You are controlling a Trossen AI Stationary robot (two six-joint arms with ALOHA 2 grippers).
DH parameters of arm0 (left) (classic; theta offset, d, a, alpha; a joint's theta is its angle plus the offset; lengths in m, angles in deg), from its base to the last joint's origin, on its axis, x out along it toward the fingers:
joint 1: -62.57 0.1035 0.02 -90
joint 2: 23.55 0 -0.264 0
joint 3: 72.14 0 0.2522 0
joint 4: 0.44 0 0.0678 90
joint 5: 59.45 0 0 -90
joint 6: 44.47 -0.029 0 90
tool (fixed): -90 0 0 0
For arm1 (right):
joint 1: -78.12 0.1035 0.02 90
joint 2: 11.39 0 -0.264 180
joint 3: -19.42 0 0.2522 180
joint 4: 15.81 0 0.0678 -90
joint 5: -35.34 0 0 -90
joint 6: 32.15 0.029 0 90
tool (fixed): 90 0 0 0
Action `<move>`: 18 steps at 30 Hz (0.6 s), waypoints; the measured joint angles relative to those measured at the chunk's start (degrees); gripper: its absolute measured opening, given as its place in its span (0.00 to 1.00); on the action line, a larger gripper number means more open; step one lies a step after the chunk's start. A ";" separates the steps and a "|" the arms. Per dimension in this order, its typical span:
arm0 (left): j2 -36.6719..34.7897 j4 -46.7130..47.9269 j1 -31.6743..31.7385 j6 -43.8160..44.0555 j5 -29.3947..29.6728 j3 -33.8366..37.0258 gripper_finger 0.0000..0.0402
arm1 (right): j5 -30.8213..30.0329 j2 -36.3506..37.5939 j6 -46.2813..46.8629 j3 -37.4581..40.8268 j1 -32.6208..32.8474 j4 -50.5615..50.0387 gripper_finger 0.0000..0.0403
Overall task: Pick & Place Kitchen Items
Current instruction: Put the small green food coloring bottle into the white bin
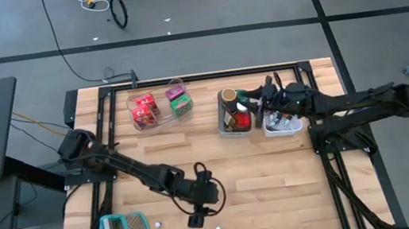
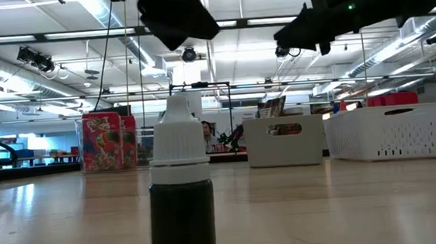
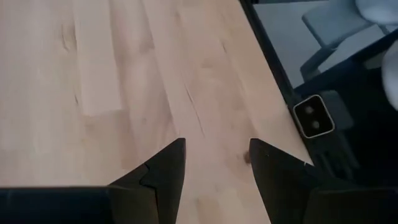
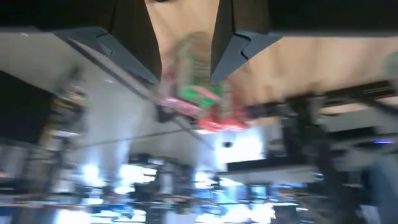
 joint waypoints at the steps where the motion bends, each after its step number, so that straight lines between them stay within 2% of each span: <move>1: 0.00 0.39 -0.43 1.16 0.48 0.00 0.46 | 2.13 -0.57 0.13 0.00 0.00 0.98 0.36; 7: -0.04 1.79 -2.87 5.78 0.82 0.00 0.46 | 16.57 -3.81 1.34 0.00 2.31 6.58 0.36; 11: -0.04 6.28 -4.19 8.69 1.17 0.00 0.46 | 23.64 -6.20 2.79 0.00 7.08 9.37 0.36; 13: -0.04 8.72 -4.80 11.61 1.27 0.00 0.46 | 26.03 -7.85 2.83 0.00 10.42 10.10 0.36; 18: -0.04 13.44 -5.98 21.49 2.50 0.00 0.46 | 26.73 -13.36 4.10 0.00 19.26 16.11 0.36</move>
